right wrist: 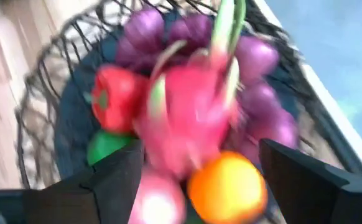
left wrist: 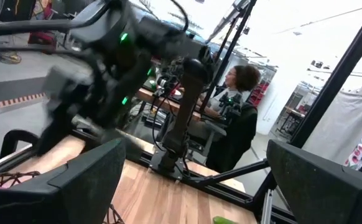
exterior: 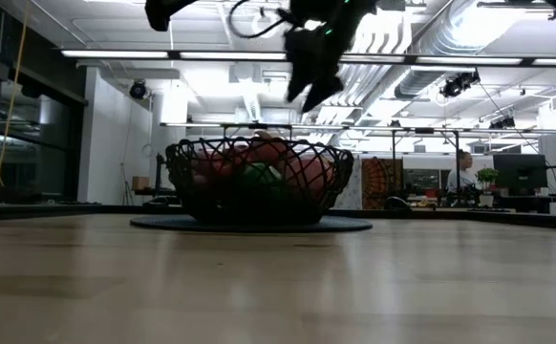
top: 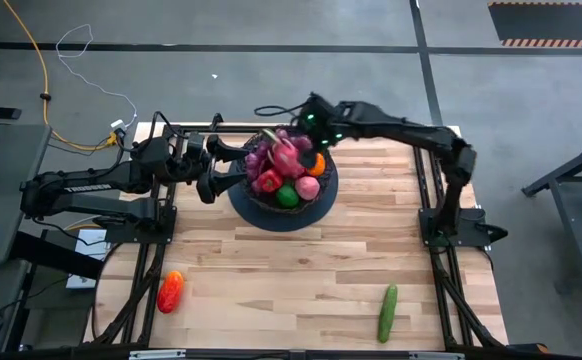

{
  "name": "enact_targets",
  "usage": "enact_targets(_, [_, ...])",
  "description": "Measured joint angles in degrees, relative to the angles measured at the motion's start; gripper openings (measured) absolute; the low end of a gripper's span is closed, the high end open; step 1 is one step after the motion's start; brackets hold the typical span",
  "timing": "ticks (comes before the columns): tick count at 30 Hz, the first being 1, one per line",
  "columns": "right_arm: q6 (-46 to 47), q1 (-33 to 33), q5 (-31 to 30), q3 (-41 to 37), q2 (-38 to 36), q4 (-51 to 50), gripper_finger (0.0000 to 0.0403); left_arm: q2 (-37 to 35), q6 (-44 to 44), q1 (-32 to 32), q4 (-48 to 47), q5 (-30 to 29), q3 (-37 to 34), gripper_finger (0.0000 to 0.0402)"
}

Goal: Build produce basket
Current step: Put the cucumber into the wire basket

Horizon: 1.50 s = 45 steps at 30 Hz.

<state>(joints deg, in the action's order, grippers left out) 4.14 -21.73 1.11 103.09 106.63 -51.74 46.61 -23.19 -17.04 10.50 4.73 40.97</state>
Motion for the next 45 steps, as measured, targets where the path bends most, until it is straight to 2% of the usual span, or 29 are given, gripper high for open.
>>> enact_targets(3, [-2.6, -0.1, -0.9, -2.3, -5.5, -4.0, 0.0307, 0.0, 0.6, 0.0, 0.0, 0.0, 0.0, 0.0378])
enact_targets(7, [-1.1, 1.3, 0.1, -14.5, -16.8, 2.2, 0.0307, 0.0, 0.9, 0.0, -0.2, 0.0, 0.0, 0.0378])
enact_targets(11, [7.1, 3.7, 4.0, -31.3, -29.8, 18.6, 0.0307, 0.0, 2.6, 0.0, -0.3, 0.0, 0.0, 0.0378])
enact_targets(15, [12.7, 7.2, 5.4, -43.9, -40.1, 38.2, 0.0307, 0.0, 4.9, 0.0, -0.4, -0.7, 0.0, 0.0378])
enact_targets(17, [13.4, 8.7, 5.5, -48.4, -43.4, 46.8, 0.0307, 0.0, 6.4, 0.0, -0.4, -1.0, 0.0, 0.0378])
enact_targets(20, [9.3, 10.3, 5.4, -53.1, -46.6, 55.4, 0.0307, 0.0, 8.1, 0.0, -0.4, -1.7, 0.0, 0.0378])
enact_targets(23, [6.3, 11.4, 5.3, -55.2, -48.1, 57.9, 0.0307, 0.0, 8.8, 0.0, -0.4, -2.5, 0.0, 0.0378])
enact_targets(39, [7.9, 12.1, 5.4, -55.2, -48.2, 57.4, 0.0307, 0.0, 8.4, 0.0, -0.4, -2.6, 0.0, 0.0378])
enact_targets(45, [16.0, 12.1, 5.4, -55.2, -48.2, 56.1, 0.0307, 0.0, 8.4, 0.0, -0.3, -2.6, 0.0, 0.0378])
